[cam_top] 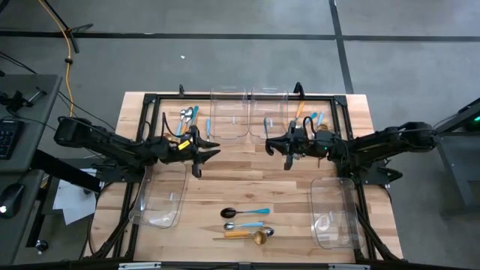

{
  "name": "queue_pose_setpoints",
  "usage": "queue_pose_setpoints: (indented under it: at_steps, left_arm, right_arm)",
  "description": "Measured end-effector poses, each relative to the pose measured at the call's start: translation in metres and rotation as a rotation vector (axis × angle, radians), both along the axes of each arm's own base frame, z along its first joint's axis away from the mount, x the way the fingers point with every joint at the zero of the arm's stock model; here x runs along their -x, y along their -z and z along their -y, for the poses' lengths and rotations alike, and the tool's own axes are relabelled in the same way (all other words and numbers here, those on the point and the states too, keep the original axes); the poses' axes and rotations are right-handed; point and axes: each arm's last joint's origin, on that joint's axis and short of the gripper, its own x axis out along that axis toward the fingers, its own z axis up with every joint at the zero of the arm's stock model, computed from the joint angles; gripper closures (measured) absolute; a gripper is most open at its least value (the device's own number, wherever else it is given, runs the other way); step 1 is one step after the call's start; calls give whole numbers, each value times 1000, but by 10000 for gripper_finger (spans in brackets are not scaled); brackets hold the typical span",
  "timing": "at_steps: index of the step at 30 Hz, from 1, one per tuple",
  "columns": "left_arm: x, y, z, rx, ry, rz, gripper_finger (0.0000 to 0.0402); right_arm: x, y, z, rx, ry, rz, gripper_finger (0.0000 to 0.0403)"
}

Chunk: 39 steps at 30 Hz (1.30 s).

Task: Sort silverware by color (type)
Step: Put the black spoon into the bottom left transparent bin

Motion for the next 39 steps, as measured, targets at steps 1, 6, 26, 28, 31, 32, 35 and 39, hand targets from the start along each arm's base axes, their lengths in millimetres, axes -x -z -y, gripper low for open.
queue_pose_setpoints:
  at_steps: [1,6,26,28,31,32,35,39]
  left_arm:
    - [-1,-1,0,0,0,4,312]
    - [-25,-8,2,21,6,-19,312]
    - [-60,-7,9,-32,29,-52,236]
    - [-60,-7,9,-29,29,-49,228]
    - [-60,-7,9,-25,30,-47,223]
    - [-60,-7,9,-25,30,-48,224]
    - [-60,-7,9,-24,30,-47,241]
    - [-60,-7,8,-23,19,-48,302]
  right_arm:
    - [0,0,0,-12,-1,3,403]
    - [-19,-2,-3,-17,-16,-15,403]
    - [-96,3,-39,54,-138,-160,403]
    - [-97,4,-39,55,-140,-162,403]
    - [-97,4,-39,54,-139,-167,403]
    - [-97,4,-39,55,-139,-166,403]
    - [-97,4,-39,56,-139,-165,403]
    - [-97,4,-39,56,-139,-165,403]
